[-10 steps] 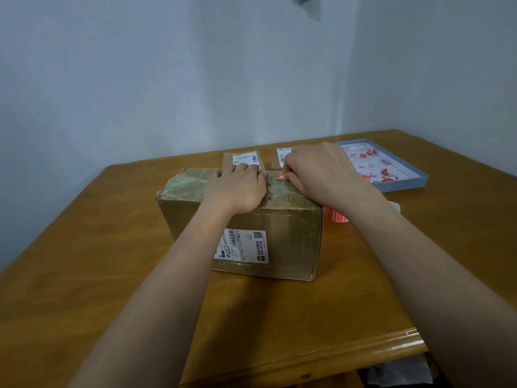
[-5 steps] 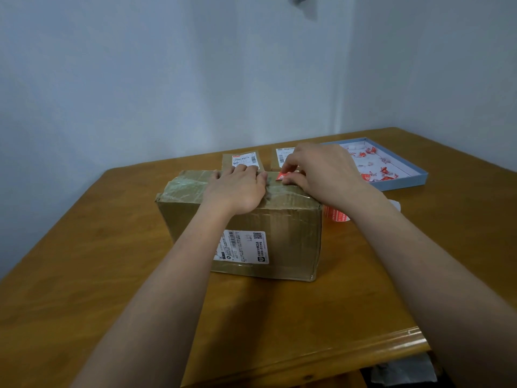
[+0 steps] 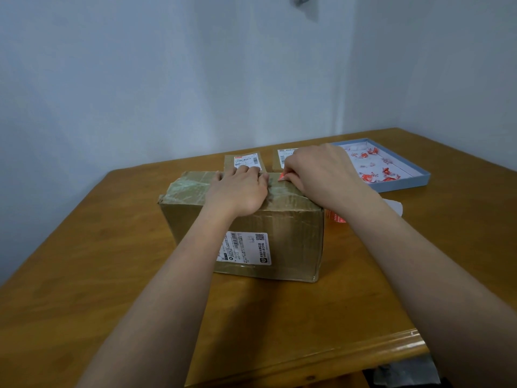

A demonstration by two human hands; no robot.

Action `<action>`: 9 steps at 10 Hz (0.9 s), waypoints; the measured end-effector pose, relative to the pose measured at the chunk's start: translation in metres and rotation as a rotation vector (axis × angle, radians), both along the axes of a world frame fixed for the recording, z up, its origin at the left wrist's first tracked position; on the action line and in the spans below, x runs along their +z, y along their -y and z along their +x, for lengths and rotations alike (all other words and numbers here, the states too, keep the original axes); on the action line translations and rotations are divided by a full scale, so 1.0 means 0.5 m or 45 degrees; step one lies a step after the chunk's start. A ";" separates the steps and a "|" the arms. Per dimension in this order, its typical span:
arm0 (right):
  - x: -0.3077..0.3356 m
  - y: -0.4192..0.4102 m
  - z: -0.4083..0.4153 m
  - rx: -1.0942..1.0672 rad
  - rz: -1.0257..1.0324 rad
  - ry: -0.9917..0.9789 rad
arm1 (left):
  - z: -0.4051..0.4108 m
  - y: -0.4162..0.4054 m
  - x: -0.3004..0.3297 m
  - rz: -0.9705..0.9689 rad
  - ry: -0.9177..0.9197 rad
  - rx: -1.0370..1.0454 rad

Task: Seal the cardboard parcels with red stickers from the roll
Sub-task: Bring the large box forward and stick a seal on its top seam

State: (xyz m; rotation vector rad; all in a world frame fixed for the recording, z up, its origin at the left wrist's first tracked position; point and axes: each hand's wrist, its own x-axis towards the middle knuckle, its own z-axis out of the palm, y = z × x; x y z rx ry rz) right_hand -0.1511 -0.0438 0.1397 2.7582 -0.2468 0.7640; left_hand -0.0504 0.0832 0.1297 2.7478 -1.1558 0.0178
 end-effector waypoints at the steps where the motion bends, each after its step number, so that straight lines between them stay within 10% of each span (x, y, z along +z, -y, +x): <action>1: 0.001 -0.002 0.000 0.003 -0.015 0.007 | -0.002 -0.001 0.000 -0.009 0.000 -0.003; 9: 0.017 0.005 -0.008 0.019 0.100 0.066 | -0.017 -0.022 -0.007 -0.083 0.093 -0.015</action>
